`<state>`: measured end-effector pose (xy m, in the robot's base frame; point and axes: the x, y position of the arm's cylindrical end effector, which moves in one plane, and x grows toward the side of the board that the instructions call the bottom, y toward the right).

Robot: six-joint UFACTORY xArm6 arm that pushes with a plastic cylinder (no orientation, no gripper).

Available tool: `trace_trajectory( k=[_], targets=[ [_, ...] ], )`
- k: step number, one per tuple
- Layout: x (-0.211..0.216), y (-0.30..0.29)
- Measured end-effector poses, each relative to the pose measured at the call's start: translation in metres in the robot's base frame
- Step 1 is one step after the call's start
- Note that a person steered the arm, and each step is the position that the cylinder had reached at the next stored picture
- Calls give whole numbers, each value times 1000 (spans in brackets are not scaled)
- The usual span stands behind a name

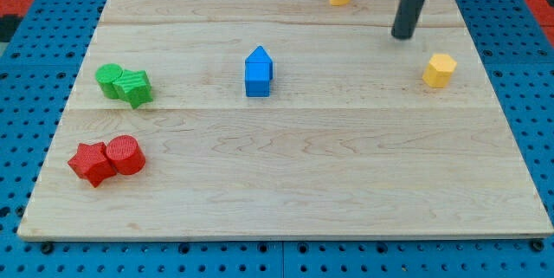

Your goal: Push yellow heart slightly left

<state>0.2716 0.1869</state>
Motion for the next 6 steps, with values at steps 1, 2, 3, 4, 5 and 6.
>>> trace_trajectory(
  k=[1, 2, 3, 4, 5, 6],
  targets=[
    [-65, 0],
    [-80, -17],
    [-80, -18],
    [-80, -29],
    [-61, -121],
    [-6, -200]
  ],
)
